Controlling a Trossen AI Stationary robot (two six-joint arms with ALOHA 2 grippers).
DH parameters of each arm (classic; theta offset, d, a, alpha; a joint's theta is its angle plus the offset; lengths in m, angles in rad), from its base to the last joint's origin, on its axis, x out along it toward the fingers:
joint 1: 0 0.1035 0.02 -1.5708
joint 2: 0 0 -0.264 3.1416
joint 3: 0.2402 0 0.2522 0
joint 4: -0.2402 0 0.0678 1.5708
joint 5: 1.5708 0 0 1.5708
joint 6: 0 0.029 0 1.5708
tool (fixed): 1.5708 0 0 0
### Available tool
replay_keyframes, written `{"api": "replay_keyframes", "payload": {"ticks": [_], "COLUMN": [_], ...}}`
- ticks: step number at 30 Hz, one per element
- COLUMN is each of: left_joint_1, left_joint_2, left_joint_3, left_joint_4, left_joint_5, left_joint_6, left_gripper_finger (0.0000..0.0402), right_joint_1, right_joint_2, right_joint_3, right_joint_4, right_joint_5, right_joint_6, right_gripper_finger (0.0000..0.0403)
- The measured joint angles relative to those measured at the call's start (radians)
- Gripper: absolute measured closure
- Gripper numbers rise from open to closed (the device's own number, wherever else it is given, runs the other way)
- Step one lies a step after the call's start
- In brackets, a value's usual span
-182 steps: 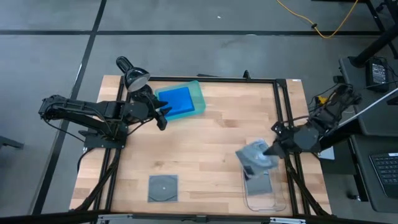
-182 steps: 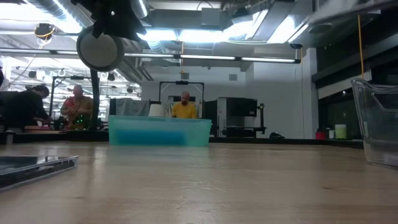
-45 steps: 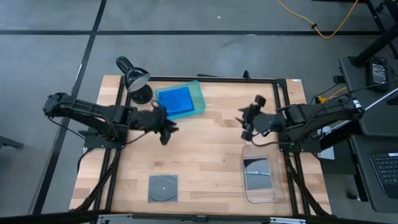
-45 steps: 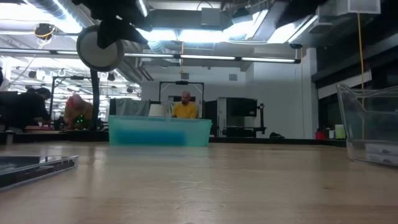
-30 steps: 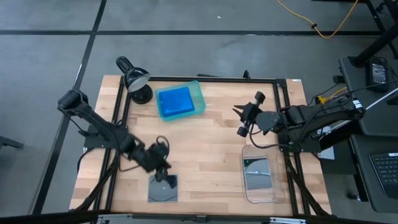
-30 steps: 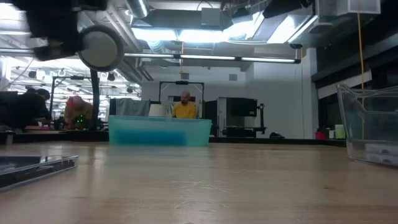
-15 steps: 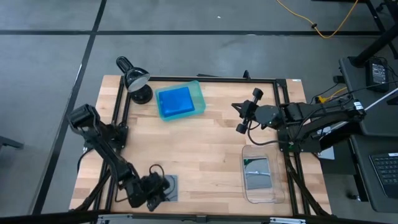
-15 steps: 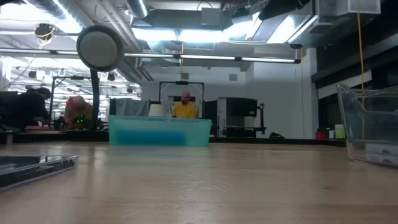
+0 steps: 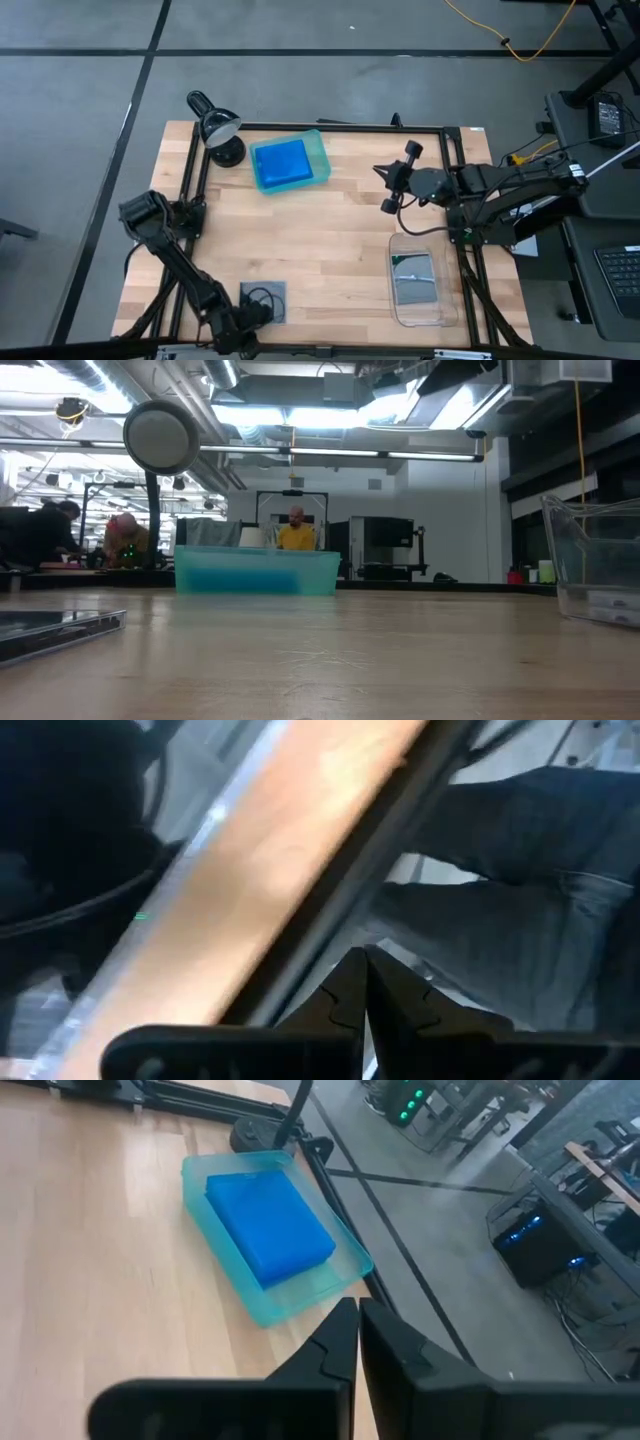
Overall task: Pick & place jewel cases by type
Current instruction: Put the black CD case into the transparent bin
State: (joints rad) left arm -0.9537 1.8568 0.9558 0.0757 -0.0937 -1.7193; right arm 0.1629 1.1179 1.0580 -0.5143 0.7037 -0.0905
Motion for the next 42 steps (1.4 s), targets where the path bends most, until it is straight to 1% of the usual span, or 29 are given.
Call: {"api": "replay_keyframes", "payload": {"ticks": [3,7,9,13,16,27,34,38,40,42], "left_joint_1": [0.009,0.028,0.041,0.072,0.103,0.249,0.361,0.419,0.431,0.430], "left_joint_2": [0.008,0.007,0.005,0.002,0.001,0.001,-0.003,-0.014,-0.036,-0.079], "left_joint_3": [0.000,0.003,0.004,0.006,0.006,0.005,0.008,0.008,0.002,-0.002], "left_joint_4": [-0.038,-0.132,-0.163,-0.216,-0.239,-0.309,-0.372,-0.396,-0.410,-0.445], "left_joint_5": [0.007,0.004,0.011,0.024,0.037,0.080,0.110,0.127,0.080,-0.026], "left_joint_6": [-0.020,-0.032,-0.021,0.047,0.112,0.359,0.513,0.582,0.605,0.604], "left_gripper_finger": [0.0400,0.0401,0.0400,0.0401,0.0400,0.0400,0.0400,0.0401,0.0400,0.0401], "right_joint_1": [-0.013,-0.034,-0.049,-0.075,-0.088,-0.126,-0.166,-0.195,-0.202,-0.202], "right_joint_2": [0.000,0.000,0.000,0.000,0.000,0.000,0.013,0.059,0.092,0.123], "right_joint_3": [0.000,0.000,0.000,0.000,0.000,0.000,0.000,0.000,0.000,0.000], "right_joint_4": [-0.004,-0.004,-0.003,-0.003,0.000,0.001,-0.003,-0.010,-0.016,-0.019], "right_joint_5": [-0.001,-0.004,-0.030,-0.100,-0.124,-0.136,-0.266,-0.409,-0.462,-0.477], "right_joint_6": [-0.003,-0.025,-0.026,-0.023,-0.021,-0.020,-0.014,0.003,-0.001,-0.006], "right_gripper_finger": [0.0382,0.0382,0.0382,0.0382,0.0382,0.0382,0.0382,0.0382,0.0382,0.0382]}}
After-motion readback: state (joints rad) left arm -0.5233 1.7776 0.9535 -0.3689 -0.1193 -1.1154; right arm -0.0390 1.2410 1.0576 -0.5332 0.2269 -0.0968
